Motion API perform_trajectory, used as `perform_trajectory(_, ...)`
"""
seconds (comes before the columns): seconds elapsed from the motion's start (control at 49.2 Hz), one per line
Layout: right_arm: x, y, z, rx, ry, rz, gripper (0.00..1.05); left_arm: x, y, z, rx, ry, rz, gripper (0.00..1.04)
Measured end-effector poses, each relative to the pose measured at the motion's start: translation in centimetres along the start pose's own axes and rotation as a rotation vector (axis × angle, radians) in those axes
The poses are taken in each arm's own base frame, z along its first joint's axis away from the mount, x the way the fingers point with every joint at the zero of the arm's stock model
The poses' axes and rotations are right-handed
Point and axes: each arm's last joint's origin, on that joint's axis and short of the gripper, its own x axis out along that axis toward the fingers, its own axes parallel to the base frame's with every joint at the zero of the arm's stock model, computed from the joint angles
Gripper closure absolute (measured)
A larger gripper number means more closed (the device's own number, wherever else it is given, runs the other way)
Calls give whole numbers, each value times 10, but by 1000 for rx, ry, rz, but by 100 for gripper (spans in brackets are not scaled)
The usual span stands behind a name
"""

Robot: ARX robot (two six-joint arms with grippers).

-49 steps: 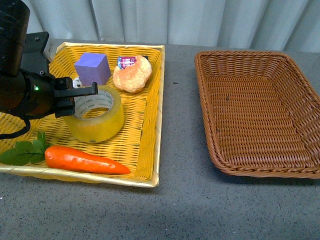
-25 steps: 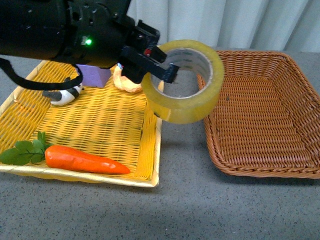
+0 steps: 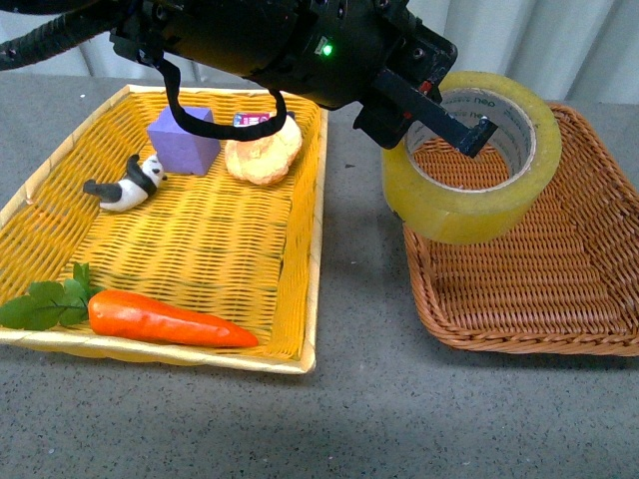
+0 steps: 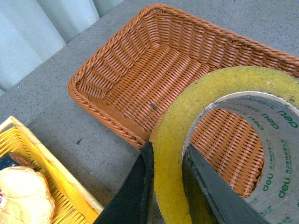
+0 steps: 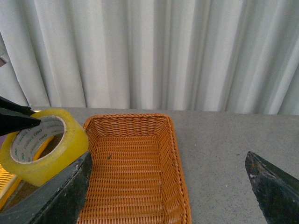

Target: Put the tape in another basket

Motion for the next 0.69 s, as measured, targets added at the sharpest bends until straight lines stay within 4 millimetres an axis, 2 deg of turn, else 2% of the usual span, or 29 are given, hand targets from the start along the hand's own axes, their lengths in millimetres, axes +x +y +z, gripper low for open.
perform_trajectory(0.549,0,0,0,0,0,0,9,-2,0,3,-8,-10,3,90)
perform_trajectory(0.651,6,-1,0,-94,121,-156,9,-2,0,3,-8,-10,3,90)
perform_trajectory(0.692,9,0,1,-118,147,-156,9,-2,0,3,-8,-9,3,90)
